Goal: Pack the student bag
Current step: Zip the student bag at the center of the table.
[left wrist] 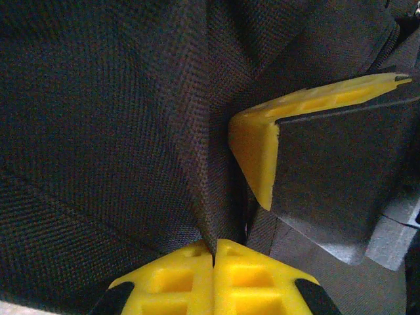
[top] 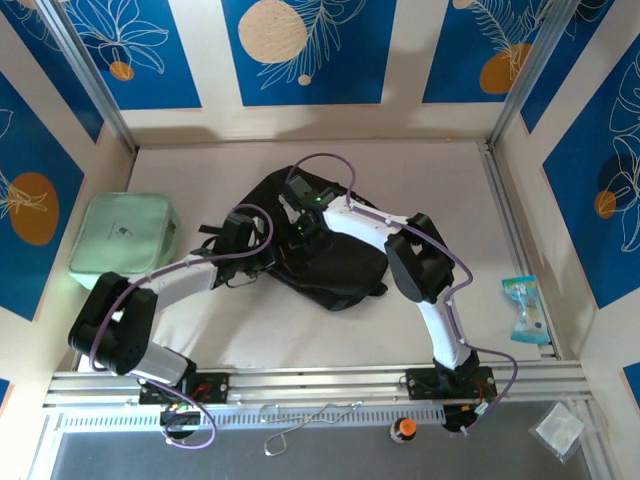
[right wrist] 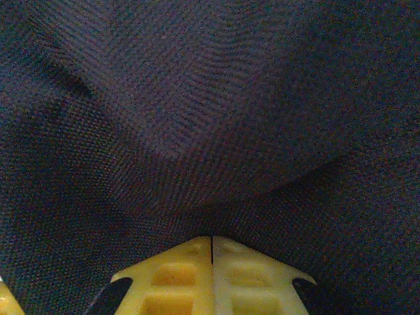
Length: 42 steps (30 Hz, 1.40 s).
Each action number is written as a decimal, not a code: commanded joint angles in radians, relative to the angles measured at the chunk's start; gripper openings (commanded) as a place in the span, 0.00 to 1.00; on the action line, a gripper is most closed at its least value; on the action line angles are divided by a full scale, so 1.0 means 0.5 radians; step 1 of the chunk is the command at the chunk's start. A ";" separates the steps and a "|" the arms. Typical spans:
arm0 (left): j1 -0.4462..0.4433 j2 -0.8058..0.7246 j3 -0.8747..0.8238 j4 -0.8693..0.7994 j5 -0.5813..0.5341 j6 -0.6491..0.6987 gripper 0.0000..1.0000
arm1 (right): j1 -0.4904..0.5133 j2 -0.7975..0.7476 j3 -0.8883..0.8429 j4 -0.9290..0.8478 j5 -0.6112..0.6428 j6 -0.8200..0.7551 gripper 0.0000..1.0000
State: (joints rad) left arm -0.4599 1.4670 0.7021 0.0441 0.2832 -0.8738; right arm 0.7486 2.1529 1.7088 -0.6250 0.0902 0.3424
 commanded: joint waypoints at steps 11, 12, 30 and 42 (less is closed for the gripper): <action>0.024 -0.065 0.000 0.021 0.012 0.053 0.00 | -0.107 -0.563 -0.466 0.382 -0.054 0.211 0.00; 0.024 -0.065 0.002 0.026 0.021 0.056 0.00 | -0.108 -0.576 -0.482 0.388 -0.020 0.213 0.00; 0.024 -0.059 0.001 -0.039 0.027 0.112 0.00 | -0.187 -0.376 -0.228 0.152 1.047 0.365 0.00; 0.024 -0.045 0.021 -0.064 0.052 0.152 0.00 | -0.483 -0.135 0.157 -0.218 1.191 0.608 0.00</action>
State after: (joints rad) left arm -0.4599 1.4536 0.7021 0.0490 0.2897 -0.8284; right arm 0.5503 2.0487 1.7237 -0.6315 0.5732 0.5625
